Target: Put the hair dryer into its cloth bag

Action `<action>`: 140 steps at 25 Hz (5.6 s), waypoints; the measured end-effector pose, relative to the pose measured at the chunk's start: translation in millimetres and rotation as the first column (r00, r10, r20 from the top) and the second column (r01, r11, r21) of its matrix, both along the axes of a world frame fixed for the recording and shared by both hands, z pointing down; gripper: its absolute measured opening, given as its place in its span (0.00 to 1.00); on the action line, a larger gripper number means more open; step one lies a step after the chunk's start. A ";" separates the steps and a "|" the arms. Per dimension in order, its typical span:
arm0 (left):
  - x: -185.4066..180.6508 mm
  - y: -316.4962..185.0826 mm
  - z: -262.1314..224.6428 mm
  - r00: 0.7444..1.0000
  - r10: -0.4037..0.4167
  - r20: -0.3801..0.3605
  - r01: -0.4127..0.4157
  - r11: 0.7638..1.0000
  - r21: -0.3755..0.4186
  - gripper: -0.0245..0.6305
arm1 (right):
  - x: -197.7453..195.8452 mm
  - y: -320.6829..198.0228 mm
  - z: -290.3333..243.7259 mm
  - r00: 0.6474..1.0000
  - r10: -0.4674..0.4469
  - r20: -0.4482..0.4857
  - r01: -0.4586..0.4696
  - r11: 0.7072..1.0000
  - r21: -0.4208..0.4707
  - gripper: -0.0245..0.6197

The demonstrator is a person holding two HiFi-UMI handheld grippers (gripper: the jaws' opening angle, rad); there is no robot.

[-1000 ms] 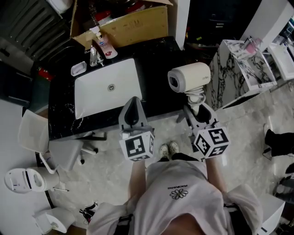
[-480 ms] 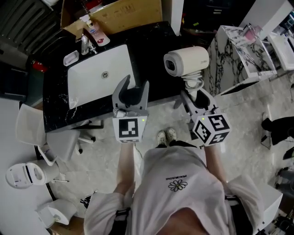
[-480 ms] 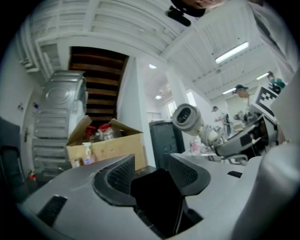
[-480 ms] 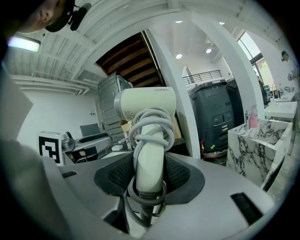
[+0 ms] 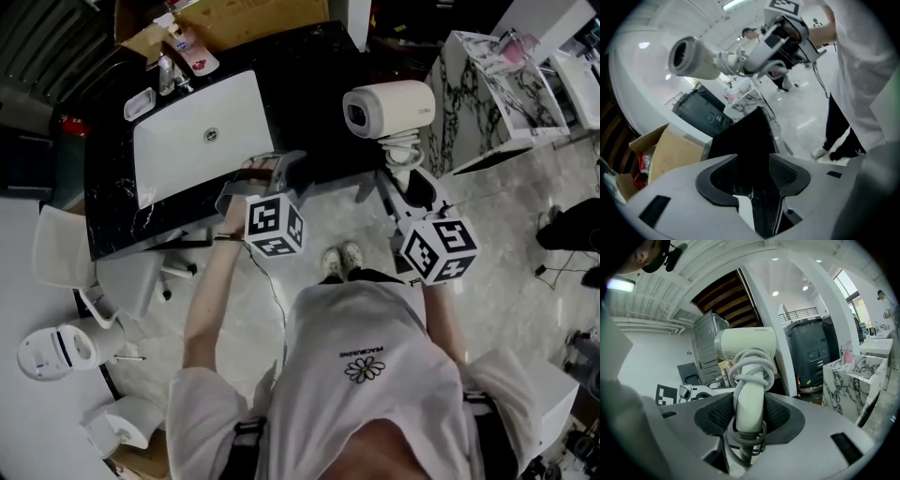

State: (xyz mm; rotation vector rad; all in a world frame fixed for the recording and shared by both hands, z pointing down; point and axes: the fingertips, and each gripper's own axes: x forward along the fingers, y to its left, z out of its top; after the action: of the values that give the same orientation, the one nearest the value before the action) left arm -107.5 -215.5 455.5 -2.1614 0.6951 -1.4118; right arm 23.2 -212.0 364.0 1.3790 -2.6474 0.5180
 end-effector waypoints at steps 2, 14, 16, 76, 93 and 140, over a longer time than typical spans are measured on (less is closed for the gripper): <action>0.2 1.3 16.6 0.997 0.029 0.066 -0.027 0.999 -0.030 0.36 | 2.5 1.4 2.2 1.000 0.006 0.003 -0.006 1.000 -0.007 0.30; 7.3 5.7 52.1 0.976 0.069 0.206 -0.032 0.984 -0.176 0.24 | 21.6 6.8 8.3 0.999 0.043 0.004 -0.043 0.999 -0.030 0.30; 6.7 4.4 56.3 0.972 0.065 0.225 -0.022 0.982 -0.187 0.24 | 24.2 8.4 9.4 0.999 0.050 0.003 -0.050 0.998 -0.032 0.30; 16.8 -58.7 -69.6 0.588 -0.470 -0.658 0.231 0.878 -0.420 0.08 | -10.5 73.4 116.5 0.935 -0.320 0.154 0.332 0.633 -0.699 0.30; 30.5 -50.4 -61.4 0.711 -0.393 -0.584 0.228 0.913 -0.338 0.08 | -37.9 -6.2 123.4 0.958 -0.283 0.049 0.239 0.690 -0.683 0.30; 11.0 -50.7 -68.1 0.733 -0.397 -0.553 0.266 0.915 -0.304 0.08 | -118.2 -174.0 117.2 1.000 -0.008 0.027 0.021 0.832 -0.554 0.33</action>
State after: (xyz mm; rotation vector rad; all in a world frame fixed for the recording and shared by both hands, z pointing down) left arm -96.5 -266.2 387.4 -2.8020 1.2764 -0.9414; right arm -95.0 -386.0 481.2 1.1610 -2.2358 1.1917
